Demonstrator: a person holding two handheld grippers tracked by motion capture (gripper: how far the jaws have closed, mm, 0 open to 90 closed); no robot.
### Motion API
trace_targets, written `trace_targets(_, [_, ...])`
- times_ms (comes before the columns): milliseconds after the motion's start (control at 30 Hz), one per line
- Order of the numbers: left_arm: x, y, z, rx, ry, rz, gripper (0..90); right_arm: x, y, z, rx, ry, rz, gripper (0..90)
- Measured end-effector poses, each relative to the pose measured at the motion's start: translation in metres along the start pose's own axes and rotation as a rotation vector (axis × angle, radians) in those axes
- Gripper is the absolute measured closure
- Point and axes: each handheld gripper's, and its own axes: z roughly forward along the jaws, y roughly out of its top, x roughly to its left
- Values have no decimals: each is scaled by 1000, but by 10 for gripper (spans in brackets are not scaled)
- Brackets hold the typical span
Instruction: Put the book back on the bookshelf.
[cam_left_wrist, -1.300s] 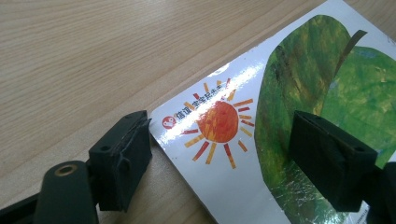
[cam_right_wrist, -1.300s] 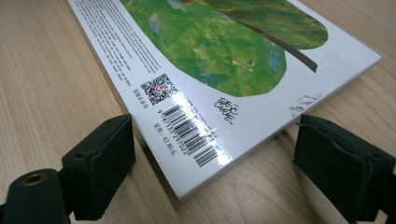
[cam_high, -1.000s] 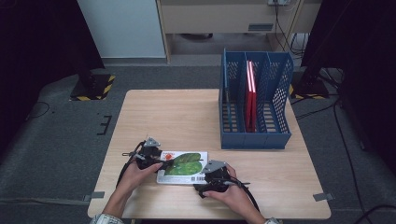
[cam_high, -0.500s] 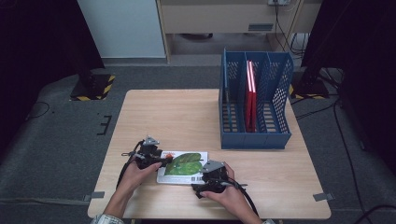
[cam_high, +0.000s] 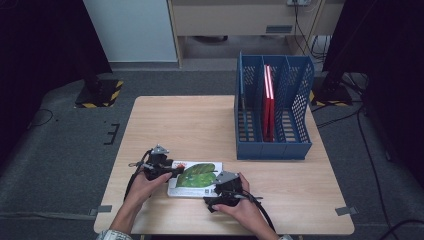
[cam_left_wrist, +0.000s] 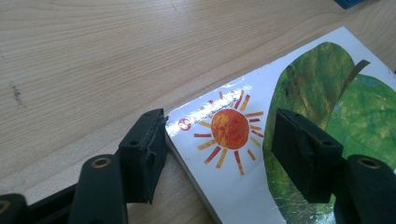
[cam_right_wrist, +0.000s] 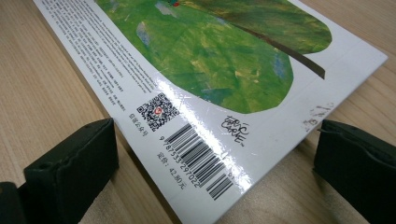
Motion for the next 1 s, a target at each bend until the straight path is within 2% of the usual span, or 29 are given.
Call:
trace_targets(167, [0, 1, -3, -11, -4, -17, 348, 1, 1, 1, -1, -2, 3, 2])
trace_targets(500, [1, 4, -6, -30, -11, -20, 347, 1, 1, 1, 0, -2, 2, 3])
trace_targets(1000, [-1, 8, -13, -46, -20, -30, 335, 5, 2, 2, -2, -29, 34, 1])
